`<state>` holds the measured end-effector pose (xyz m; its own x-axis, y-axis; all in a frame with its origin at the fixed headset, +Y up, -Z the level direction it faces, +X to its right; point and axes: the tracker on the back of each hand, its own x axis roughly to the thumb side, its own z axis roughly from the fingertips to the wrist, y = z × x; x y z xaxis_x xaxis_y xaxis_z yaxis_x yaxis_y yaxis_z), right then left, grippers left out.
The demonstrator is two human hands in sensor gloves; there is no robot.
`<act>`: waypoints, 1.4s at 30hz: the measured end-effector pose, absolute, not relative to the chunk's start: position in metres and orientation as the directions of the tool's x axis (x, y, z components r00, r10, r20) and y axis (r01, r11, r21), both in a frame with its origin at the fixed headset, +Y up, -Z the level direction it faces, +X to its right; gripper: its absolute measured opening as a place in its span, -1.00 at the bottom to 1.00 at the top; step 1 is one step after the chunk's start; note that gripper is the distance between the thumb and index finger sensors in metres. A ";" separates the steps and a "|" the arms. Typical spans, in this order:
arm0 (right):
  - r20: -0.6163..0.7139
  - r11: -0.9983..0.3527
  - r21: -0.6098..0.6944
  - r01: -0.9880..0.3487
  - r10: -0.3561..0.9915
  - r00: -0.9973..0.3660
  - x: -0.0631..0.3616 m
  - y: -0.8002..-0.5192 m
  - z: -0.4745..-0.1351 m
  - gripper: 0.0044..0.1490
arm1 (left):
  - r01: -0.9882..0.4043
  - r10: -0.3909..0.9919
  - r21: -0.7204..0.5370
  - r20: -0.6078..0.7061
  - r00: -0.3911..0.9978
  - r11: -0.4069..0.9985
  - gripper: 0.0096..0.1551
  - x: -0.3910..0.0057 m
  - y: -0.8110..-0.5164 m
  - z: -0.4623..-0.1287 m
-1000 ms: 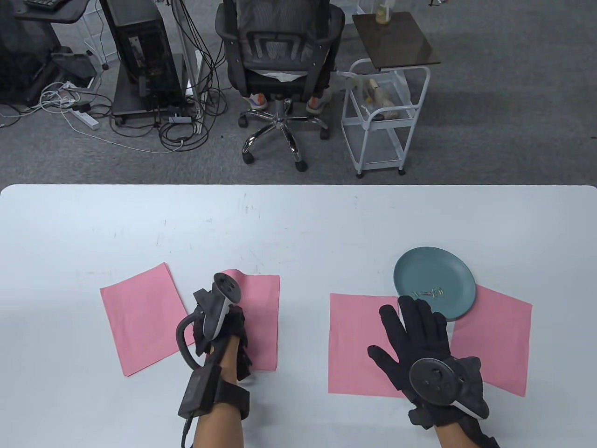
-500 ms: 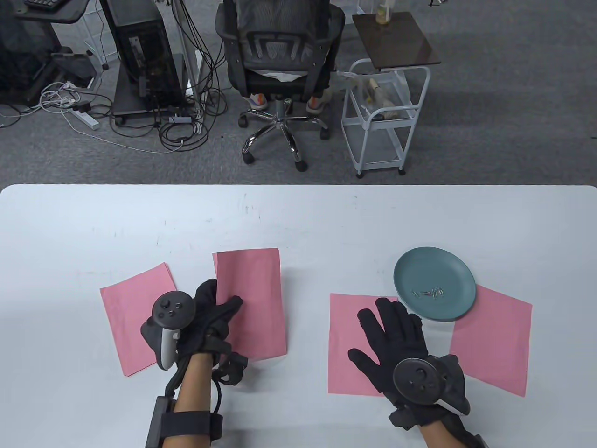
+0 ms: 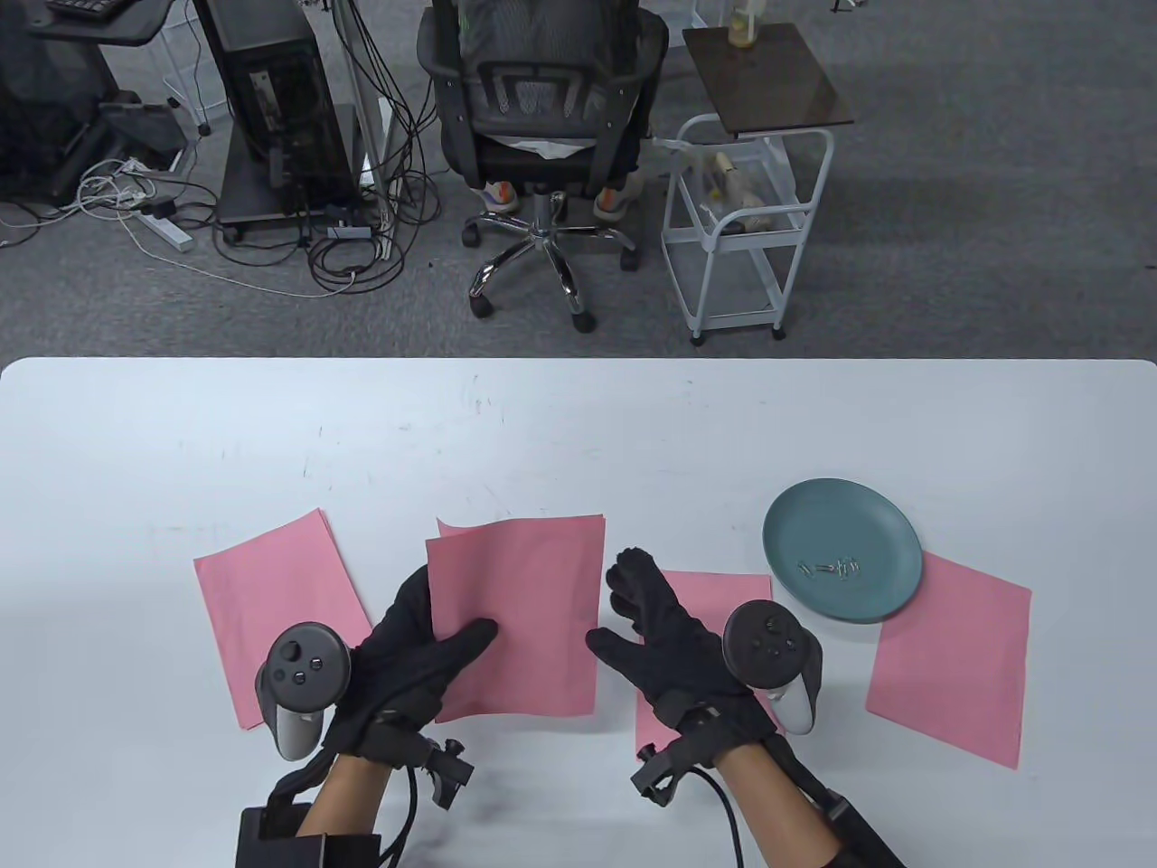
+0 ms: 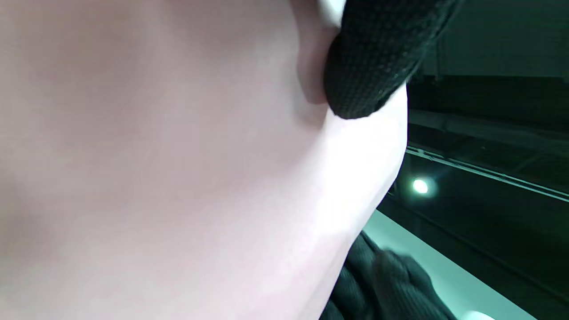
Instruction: Pinch and push to attach paper clips
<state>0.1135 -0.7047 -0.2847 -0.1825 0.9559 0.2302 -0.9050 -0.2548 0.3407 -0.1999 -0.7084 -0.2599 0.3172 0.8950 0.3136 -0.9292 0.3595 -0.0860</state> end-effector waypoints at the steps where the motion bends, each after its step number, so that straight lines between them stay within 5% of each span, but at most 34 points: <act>1: 0.221 -0.204 0.356 -0.912 0.967 -0.130 0.112 -0.707 -0.285 0.05 | -0.929 0.893 -0.096 0.326 0.310 0.358 -0.09 -0.199 -0.709 -0.259; 9: 0.259 -0.087 0.300 -0.950 0.966 -0.006 0.106 -0.713 -0.280 -0.45 | -0.914 0.899 -0.213 0.355 0.257 0.345 -0.06 -0.207 -0.719 -0.257; 25: 0.211 -0.292 0.442 -0.848 0.953 -0.218 0.117 -0.745 -0.283 -0.47 | -0.816 0.862 -0.319 0.340 0.377 0.483 -0.34 -0.234 -0.730 -0.263; 35: 0.222 -0.193 0.459 -0.867 0.970 -0.099 0.116 -0.744 -0.283 -0.50 | -0.771 0.851 -0.383 0.363 0.381 0.509 -0.51 -0.220 -0.728 -0.261; 42: 0.204 -0.120 0.496 -0.860 0.979 -0.019 0.119 -0.746 -0.285 -0.40 | -0.785 0.881 -0.421 0.342 0.327 0.455 -0.42 -0.219 -0.732 -0.261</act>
<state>0.1187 -0.7463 -0.2845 -0.0191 0.9789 0.2036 -0.8599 -0.1199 0.4962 -0.2191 -0.7325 -0.2614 0.3274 0.8809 0.3419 -0.7848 0.4550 -0.4208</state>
